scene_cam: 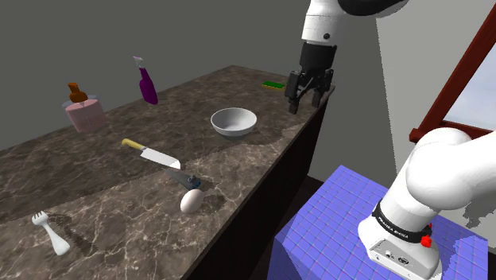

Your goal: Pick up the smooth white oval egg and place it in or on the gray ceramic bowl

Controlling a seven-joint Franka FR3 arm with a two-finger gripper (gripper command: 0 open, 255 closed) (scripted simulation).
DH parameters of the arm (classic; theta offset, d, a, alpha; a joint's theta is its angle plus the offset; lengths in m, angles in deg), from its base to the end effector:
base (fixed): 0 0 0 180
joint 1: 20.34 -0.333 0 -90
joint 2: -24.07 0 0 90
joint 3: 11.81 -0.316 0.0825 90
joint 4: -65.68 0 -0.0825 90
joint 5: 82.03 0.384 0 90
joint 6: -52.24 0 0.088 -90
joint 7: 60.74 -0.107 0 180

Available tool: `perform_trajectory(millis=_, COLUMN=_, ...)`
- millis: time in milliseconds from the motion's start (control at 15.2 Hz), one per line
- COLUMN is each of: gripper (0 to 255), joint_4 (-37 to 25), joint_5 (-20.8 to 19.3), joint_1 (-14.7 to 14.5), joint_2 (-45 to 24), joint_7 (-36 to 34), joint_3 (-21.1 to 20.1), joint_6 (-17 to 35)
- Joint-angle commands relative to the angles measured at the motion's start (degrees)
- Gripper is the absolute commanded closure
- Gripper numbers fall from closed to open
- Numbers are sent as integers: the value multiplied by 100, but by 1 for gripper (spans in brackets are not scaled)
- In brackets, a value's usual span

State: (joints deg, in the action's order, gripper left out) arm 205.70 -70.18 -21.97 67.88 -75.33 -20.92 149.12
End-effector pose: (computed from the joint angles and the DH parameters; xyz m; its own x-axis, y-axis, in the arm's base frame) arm 0.3128 0.0893 0.5492 0.9909 -0.1336 -0.0187 -0.1347 -0.9864 -0.0938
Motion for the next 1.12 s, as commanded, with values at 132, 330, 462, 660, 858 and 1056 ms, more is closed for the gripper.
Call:
perform_trajectory(millis=132, gripper=0, joint_4=-131, joint_5=279, joint_1=-10, joint_2=-405, joint_7=-1042, joint_3=-715, joint_6=216)
perform_trajectory(millis=330, gripper=0, joint_4=-349, joint_5=407, joint_1=36, joint_2=-868, joint_7=-1797, joint_3=-1237, joint_6=409)
perform_trajectory(millis=462, gripper=0, joint_4=-541, joint_5=442, joint_1=88, joint_2=-1232, joint_7=-2311, joint_3=-1579, joint_6=540)
perform_trajectory(millis=660, gripper=0, joint_4=-895, joint_5=398, joint_1=202, joint_2=-1858, joint_7=-3106, joint_3=-2085, joint_6=732)
perform_trajectory(millis=858, gripper=0, joint_4=-1322, joint_5=209, joint_1=338, joint_2=-2588, joint_7=-3952, joint_3=-2578, joint_6=911)
perform_trajectory(millis=1056, gripper=0, joint_4=-1822, joint_5=-162, joint_1=449, joint_2=-3437, joint_7=-4874, joint_3=-3028, joint_6=1055)
